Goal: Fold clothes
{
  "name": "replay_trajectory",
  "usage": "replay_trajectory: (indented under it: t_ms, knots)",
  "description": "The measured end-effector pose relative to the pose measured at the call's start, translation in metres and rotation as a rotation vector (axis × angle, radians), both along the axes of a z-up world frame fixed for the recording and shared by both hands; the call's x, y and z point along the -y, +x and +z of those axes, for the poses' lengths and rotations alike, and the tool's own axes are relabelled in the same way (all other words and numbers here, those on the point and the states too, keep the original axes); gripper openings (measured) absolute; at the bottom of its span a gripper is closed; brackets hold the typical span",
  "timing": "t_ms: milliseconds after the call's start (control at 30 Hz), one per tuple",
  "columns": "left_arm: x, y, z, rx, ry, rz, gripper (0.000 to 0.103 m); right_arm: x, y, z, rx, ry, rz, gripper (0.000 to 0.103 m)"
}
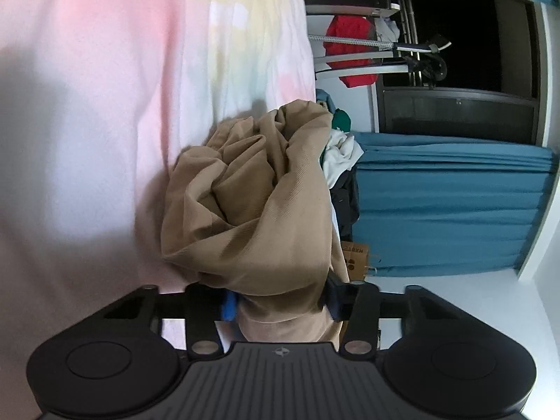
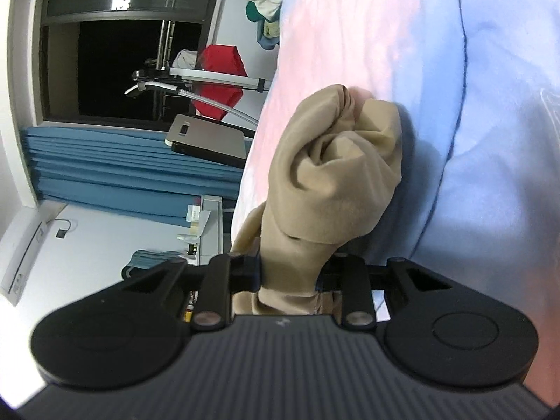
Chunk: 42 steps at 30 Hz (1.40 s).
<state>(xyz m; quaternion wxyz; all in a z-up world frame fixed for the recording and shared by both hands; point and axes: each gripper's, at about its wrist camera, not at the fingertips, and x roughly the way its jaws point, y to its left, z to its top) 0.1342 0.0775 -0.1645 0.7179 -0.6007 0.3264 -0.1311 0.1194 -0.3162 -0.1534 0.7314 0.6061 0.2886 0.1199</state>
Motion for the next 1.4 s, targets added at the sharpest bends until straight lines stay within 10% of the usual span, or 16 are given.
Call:
replay_trajectory:
  t_ms: [433, 967, 1167, 1400]
  knots:
    - [0.019, -0.037, 0.072, 0.045, -0.143, -0.161, 0.036, 0.035, -0.092, 0.070, 0.076, 0.133, -0.090, 0.029]
    - [0.340, 0.187, 0.159, -0.029, -0.059, -0.469, 0.035, 0.295, -0.008, 0.155, 0.071, -0.040, -0.496, 0.029]
    - [0.427, 0.242, 0.136, 0.035, 0.055, -0.514, 0.035, 0.365, 0.057, 0.128, 0.105, -0.129, -0.582, 0.029]
    - [0.441, 0.249, 0.056, -0.016, 0.236, -0.602, 0.035, 0.374, 0.076, 0.032, 0.046, -0.215, -0.537, 0.029]
